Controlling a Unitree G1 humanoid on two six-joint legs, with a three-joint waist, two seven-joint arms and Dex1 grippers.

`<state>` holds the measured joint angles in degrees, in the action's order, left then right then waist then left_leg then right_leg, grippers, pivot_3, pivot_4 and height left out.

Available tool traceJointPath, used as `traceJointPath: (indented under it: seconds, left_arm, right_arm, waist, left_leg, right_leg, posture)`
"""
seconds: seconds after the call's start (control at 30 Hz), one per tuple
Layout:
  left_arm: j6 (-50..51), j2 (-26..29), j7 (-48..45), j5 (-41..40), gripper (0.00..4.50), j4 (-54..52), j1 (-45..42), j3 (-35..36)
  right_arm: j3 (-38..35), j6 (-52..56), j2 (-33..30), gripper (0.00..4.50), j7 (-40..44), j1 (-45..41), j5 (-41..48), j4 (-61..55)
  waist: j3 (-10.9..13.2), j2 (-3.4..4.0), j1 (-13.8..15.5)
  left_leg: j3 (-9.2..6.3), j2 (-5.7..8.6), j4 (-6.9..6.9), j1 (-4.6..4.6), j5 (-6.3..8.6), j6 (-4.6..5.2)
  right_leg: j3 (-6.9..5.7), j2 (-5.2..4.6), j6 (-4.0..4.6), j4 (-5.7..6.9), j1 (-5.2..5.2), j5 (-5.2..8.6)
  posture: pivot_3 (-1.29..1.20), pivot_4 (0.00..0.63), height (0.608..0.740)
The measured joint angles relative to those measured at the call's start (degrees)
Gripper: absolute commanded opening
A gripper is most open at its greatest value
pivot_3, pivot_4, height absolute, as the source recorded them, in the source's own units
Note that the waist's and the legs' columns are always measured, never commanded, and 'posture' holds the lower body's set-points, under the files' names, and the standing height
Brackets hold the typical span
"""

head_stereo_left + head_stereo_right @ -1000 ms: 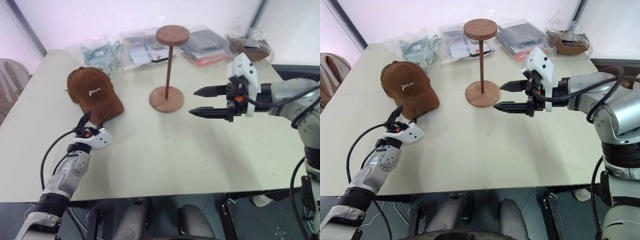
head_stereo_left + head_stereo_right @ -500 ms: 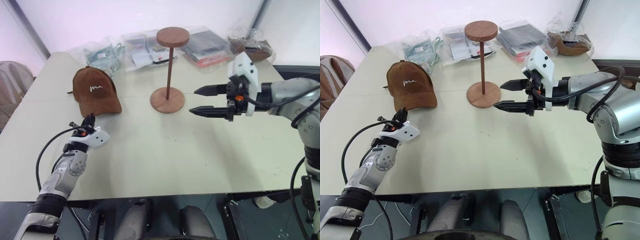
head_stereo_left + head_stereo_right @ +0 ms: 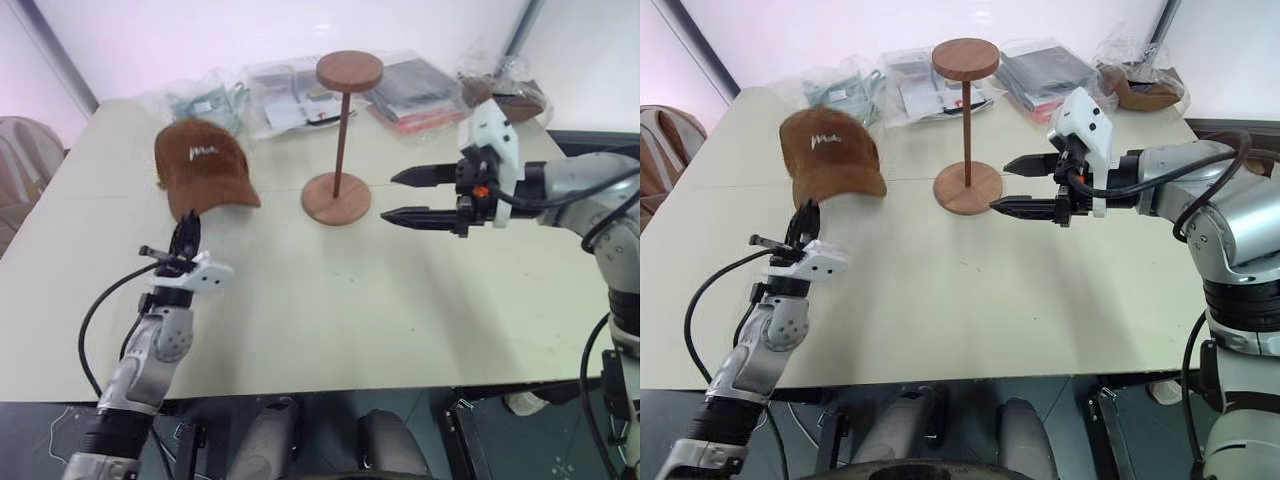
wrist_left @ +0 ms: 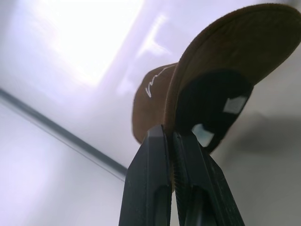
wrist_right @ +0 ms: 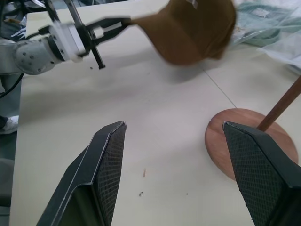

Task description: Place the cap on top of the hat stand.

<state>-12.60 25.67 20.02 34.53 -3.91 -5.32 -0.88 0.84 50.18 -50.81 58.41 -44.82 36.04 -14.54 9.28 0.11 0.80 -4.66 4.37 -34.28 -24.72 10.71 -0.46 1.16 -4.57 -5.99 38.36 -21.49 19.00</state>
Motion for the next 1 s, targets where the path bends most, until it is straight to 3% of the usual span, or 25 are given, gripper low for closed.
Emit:
traceJointPath:
  seconds: [0.33,0.63,1.0]
  left_arm:
    - [4.29,-3.51,-2.62,0.75,0.03,-6.21,-10.11,-0.04]
    - [2.17,-4.7,-4.8,2.08,0.03,-5.39,-22.93,-3.03]
    - [-5.42,-6.71,-4.12,3.66,0.03,2.2,-25.75,-9.0]
  right_arm:
    - [0.51,-3.62,-0.35,3.35,1.89,-1.2,-3.95,6.22]
    - [0.45,-5.33,-1.47,3.35,2.21,-1.14,-5.96,8.49]
    - [-0.32,-6.07,-1.5,3.35,1.44,-0.29,-6.45,8.66]
  waist:
    - [0.1,-0.16,0.1]
    - [0.14,-0.24,0.01]
    - [0.16,-0.26,0.09]
  left_leg:
    - [-0.01,0.0,-0.02,0.0,-0.01,0.0]
    - [0.01,0.01,-0.05,-0.01,-0.01,0.0]
    - [0.0,0.01,-0.11,-0.02,-0.02,0.01]
  right_leg:
    - [-0.09,0.05,-0.01,0.0,0.03,0.0]
    - [-0.13,0.08,-0.03,-0.01,0.04,-0.01]
    - [-0.13,0.09,-0.05,0.01,0.06,-0.02]
  posture:
    - [0.0,0.15,0.74]
    - [0.0,0.15,0.74]
    - [0.0,0.15,0.74]
